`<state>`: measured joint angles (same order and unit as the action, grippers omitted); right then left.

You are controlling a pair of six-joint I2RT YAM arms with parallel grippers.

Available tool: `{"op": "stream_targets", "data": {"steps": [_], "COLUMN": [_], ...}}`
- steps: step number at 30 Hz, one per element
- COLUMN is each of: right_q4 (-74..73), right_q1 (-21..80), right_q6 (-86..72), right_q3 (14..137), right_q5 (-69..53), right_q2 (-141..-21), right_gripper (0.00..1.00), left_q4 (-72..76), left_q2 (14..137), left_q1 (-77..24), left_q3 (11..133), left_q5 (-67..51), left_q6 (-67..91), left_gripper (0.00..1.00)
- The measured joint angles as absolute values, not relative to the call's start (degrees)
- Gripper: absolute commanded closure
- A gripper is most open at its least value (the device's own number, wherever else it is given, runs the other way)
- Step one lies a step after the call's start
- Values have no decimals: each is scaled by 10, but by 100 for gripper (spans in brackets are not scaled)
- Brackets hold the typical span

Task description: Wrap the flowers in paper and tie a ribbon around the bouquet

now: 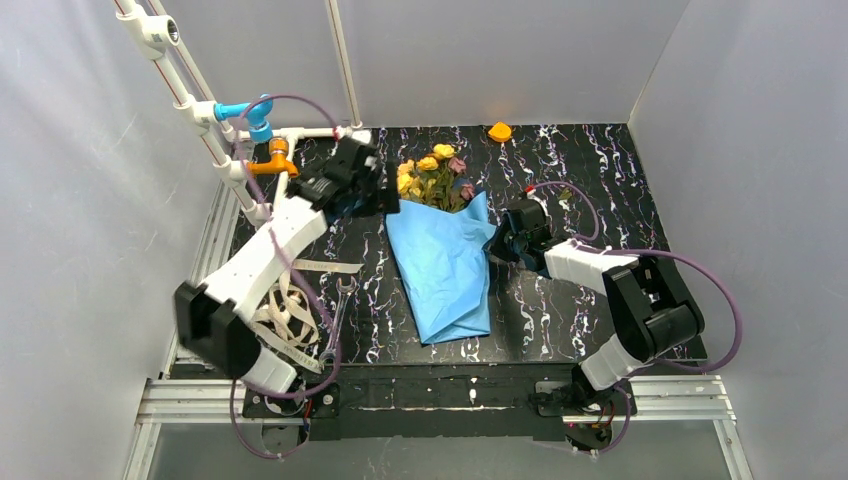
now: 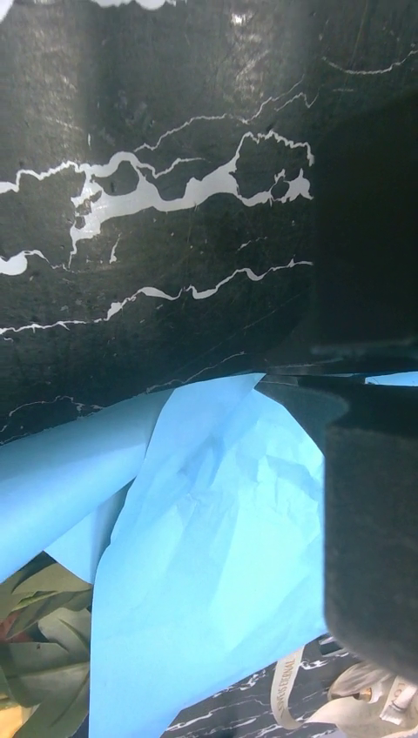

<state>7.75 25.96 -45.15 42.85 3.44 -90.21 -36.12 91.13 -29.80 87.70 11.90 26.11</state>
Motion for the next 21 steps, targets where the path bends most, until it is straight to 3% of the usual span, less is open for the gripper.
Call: {"op": "stream_targets", "data": {"steps": [10, 14, 21], "right_q4": [66, 62, 54], "right_q1": [259, 259, 258], "right_q6": [-448, -448, -440], "right_q3": [425, 425, 415], "right_q5": [56, 56, 58], "right_q2": [-871, -871, -855], "right_gripper": [99, 99, 99], "left_q4": [-481, -483, -402], "left_q2": [591, 594, 627], "left_q1": [-285, -244, -82], "left_q3": [563, 507, 485], "left_q5": [194, 192, 166], "left_q6": [344, 362, 329], "left_gripper": [2, 2, 2]}}
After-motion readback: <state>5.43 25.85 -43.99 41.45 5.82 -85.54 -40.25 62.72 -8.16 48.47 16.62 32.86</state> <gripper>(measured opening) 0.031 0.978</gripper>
